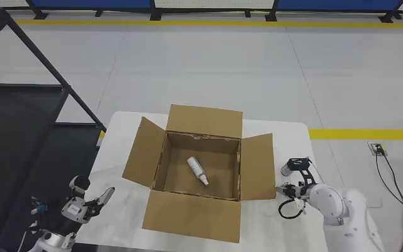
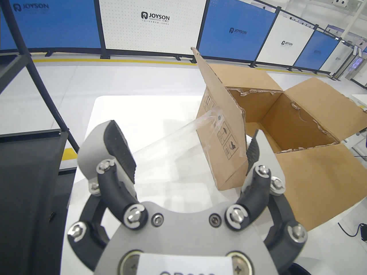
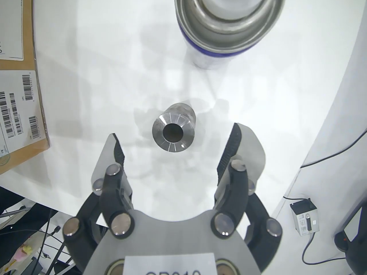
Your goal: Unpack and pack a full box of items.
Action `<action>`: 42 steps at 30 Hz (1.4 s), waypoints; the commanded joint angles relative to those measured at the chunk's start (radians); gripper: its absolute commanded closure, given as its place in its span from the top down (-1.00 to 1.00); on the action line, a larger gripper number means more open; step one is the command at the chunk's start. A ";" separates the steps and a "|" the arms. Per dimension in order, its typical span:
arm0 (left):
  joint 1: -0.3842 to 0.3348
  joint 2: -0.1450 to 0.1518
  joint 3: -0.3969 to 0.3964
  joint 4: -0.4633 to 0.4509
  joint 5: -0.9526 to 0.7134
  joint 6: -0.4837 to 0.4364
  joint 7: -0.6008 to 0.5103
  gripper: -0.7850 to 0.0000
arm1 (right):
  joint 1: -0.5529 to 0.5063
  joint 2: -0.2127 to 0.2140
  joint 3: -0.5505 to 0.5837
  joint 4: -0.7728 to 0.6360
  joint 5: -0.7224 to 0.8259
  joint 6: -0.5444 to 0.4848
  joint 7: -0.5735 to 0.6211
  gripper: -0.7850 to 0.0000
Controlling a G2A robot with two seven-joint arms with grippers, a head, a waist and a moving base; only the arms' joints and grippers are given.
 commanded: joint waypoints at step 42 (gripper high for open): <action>0.000 0.000 0.000 0.000 0.000 0.000 0.000 1.00 | -0.256 0.019 -0.102 -0.824 0.066 0.333 -0.273 -1.00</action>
